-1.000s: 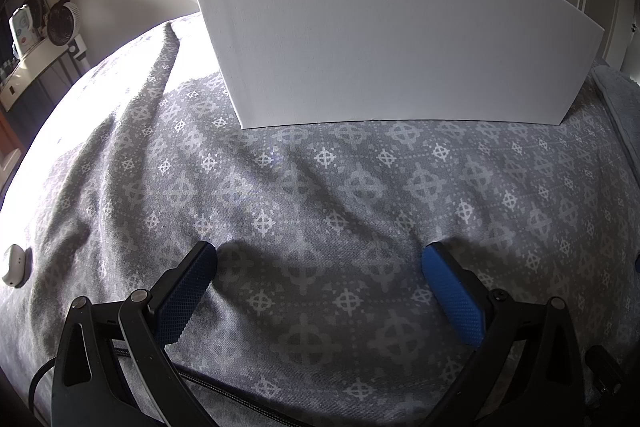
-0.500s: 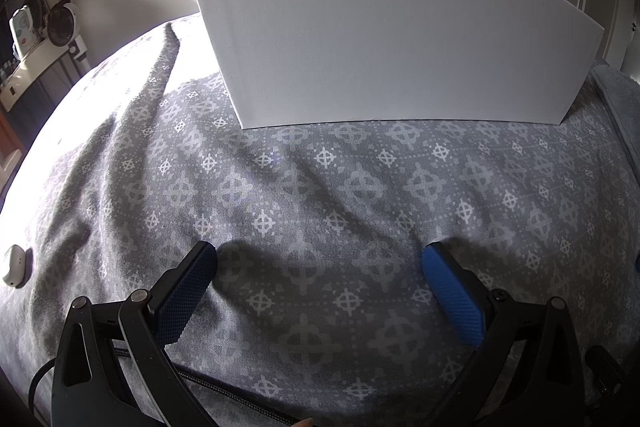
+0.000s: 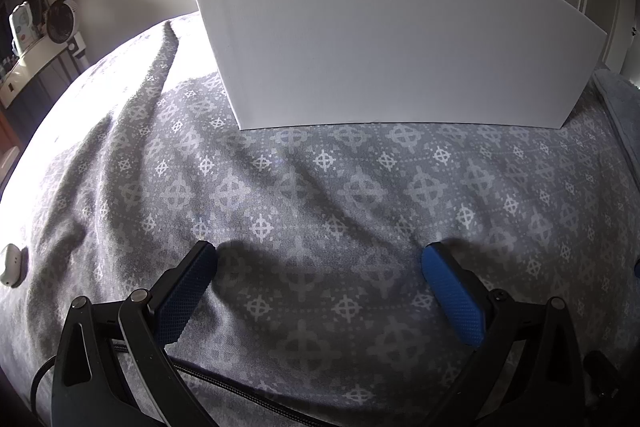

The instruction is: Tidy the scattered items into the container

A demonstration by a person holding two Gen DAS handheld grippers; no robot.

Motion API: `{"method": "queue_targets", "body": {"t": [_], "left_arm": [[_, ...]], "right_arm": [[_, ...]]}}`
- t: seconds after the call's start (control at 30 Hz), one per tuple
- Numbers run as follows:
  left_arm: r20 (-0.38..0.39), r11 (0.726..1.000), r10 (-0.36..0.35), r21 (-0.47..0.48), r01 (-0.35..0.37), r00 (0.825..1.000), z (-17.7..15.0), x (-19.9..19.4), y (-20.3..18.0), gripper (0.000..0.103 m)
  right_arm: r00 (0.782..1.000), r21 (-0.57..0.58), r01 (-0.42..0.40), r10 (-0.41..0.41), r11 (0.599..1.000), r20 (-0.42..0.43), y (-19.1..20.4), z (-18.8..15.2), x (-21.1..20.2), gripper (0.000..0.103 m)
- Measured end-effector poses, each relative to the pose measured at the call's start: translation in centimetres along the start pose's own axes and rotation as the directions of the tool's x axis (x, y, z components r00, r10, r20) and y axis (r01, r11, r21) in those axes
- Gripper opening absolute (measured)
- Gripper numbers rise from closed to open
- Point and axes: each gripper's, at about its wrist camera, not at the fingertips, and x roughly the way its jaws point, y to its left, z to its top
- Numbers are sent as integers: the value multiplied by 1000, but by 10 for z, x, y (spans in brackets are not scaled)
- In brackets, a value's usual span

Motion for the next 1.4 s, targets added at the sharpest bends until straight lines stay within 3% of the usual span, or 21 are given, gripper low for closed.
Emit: {"method": "queue_targets", "body": {"t": [1.4], "left_arm": [[2,1000,6,4,-6,1000,0,0,0,103]], "right_arm": [[1000,0,0,0,1000,0,0,0,0,103]]}}
